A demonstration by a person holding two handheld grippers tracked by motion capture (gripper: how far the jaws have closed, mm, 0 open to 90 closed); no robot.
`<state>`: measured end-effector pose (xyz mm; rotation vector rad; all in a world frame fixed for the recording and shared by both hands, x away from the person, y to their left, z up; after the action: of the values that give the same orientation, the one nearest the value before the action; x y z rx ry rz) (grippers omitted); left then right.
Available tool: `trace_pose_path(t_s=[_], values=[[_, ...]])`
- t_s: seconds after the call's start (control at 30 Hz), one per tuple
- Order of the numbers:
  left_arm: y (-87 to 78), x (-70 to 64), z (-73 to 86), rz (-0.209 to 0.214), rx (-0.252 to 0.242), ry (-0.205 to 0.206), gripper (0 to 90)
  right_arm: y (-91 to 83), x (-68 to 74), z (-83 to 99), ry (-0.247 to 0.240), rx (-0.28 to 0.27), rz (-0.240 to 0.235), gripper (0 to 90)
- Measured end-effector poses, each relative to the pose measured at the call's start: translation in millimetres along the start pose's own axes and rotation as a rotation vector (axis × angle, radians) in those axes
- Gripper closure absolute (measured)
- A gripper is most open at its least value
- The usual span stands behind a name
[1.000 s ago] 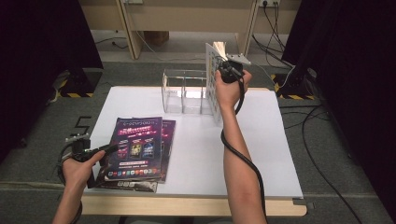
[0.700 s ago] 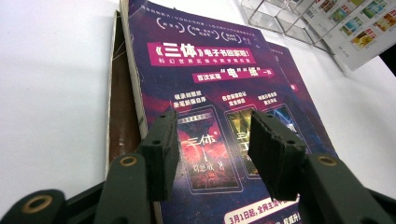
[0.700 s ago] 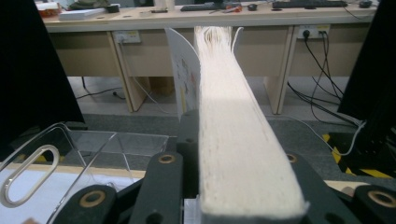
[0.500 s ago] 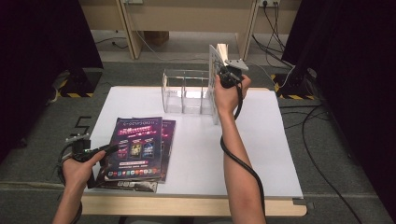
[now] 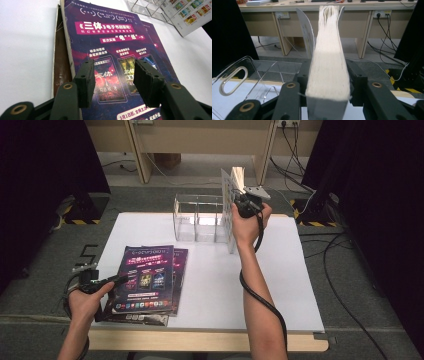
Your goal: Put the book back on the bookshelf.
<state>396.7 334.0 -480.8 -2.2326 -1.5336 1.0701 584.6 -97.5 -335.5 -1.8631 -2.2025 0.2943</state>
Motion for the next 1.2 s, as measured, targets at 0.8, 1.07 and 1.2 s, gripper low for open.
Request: trace_pose_path(t_s=[0.8, 1.07, 1.2], values=[[1.4, -4.8, 0.8, -0.005, 0.008, 0.022, 47.4, -29.8, -1.6, 8.6, -0.008, -0.007, -0.038, 58.8], [2.5, -6.3, 1.5, -0.003, 0.012, 0.025, 47.4, -40.8, -5.4, 9.9, -0.015, -0.016, -0.050, 58.7], [2.5, -6.8, 1.7, -0.003, 0.013, 0.025, 47.4, -44.4, -6.3, 12.2, -0.009, -0.011, -0.060, 58.7]])
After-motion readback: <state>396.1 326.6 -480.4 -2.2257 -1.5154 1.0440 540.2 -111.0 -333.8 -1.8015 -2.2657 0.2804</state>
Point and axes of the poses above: each handheld gripper's, and its own axes: y roughly forward along the jaws, z roughly out of its underside, x roughly to its left, the point moved 4 cm from there along y, roughly forward along the jaws, and after that the axes turned 1 degree about -x, right-handed, at the moved point
